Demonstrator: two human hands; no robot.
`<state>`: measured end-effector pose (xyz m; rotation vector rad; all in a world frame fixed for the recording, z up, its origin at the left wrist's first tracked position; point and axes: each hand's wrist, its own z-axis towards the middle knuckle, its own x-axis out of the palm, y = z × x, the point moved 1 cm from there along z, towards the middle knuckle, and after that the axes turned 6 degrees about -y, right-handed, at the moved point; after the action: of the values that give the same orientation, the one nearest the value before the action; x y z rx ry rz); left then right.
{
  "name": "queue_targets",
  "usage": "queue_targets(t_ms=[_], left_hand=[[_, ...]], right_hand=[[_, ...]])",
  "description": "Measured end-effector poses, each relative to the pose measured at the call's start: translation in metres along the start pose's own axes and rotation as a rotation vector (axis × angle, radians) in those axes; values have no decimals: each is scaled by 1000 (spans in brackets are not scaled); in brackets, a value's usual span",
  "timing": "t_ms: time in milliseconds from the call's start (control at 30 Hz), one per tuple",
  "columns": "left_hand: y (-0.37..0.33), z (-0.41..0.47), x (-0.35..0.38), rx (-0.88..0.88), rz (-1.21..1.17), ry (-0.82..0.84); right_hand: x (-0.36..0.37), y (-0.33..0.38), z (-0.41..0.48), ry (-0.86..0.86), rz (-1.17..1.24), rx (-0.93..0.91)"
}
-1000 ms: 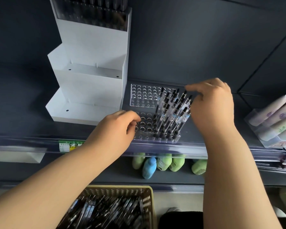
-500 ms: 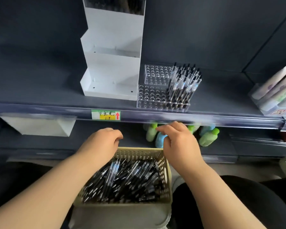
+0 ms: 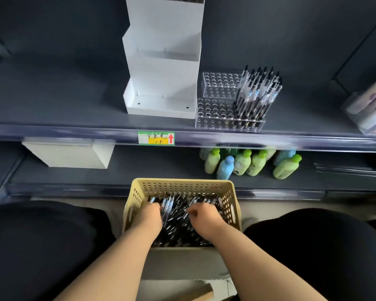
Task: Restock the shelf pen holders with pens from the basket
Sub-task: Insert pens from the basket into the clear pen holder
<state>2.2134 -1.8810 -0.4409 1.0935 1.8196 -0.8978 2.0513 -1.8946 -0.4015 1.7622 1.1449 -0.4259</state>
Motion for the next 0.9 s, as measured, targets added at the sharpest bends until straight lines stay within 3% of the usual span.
queue_targets(t_ms=[400, 900], left_hand=[[-6, 29, 13, -140, -57, 36], [-15, 7, 8, -104, -90, 6]], right_hand=[[52, 25, 64, -67, 176, 228], [42, 17, 48, -50, 298, 207]])
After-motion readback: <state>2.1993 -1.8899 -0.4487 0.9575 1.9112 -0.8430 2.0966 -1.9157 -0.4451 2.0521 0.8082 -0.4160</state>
